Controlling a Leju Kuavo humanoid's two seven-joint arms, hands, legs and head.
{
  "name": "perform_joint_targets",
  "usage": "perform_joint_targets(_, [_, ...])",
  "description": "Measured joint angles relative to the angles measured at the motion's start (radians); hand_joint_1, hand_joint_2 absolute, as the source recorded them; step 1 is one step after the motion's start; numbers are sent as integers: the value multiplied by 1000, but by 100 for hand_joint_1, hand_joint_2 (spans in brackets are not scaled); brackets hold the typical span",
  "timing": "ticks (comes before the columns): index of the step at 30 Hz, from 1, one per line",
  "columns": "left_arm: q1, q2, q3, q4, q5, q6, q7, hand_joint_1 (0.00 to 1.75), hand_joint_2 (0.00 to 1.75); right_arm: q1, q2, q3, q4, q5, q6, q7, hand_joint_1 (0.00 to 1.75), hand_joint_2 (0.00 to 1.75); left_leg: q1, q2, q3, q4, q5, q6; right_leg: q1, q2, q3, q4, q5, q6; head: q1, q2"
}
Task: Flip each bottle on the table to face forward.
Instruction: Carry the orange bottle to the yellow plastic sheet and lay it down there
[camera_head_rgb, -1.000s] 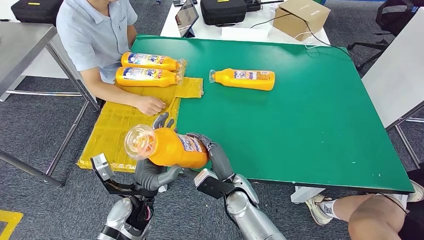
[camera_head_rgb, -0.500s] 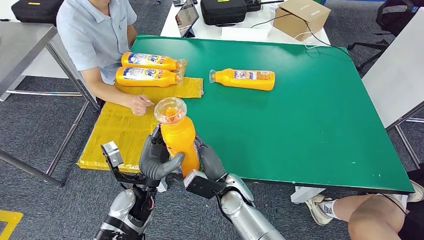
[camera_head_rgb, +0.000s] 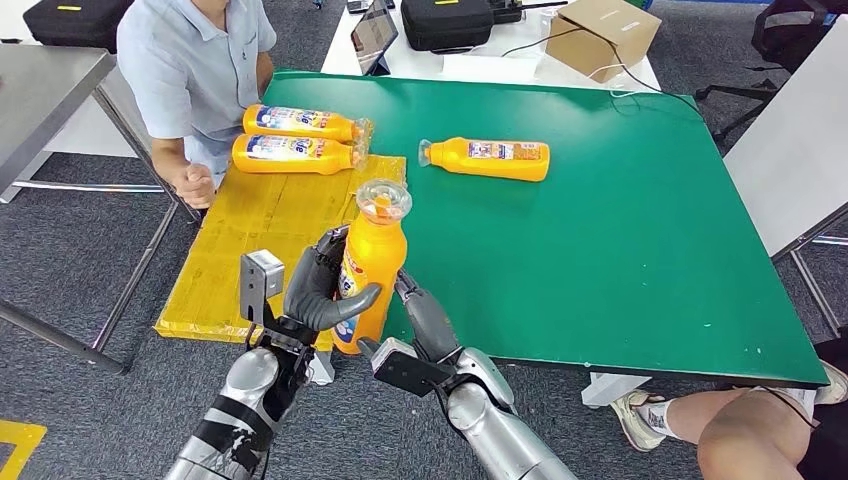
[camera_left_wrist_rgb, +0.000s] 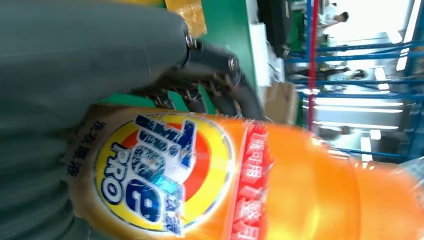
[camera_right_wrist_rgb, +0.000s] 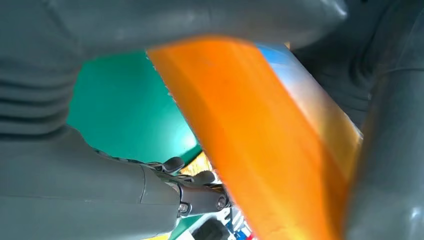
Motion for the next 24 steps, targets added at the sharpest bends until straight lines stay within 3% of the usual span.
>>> perform_joint_targets(7, [-76,25,16,79,-38,-33,28,175,175,-16,0,-12,19,-23,-14,-14,0,0,0,0,0,0,0,0,0,0,0,0,0,0,0,0])
perform_joint_targets(14, [-166,59,23,169,-275,119,42,175,175,-21,6,-11,25,12,-47,-26,0,0,0,-1,0,0,0,0,0,-1,-1,0,0,0,0,0])
perform_joint_targets(24, [-319,98,28,313,-591,256,70,171,175,-26,15,-11,29,24,-34,-27,0,0,0,-1,0,0,1,0,0,-2,0,1,0,0,0,0])
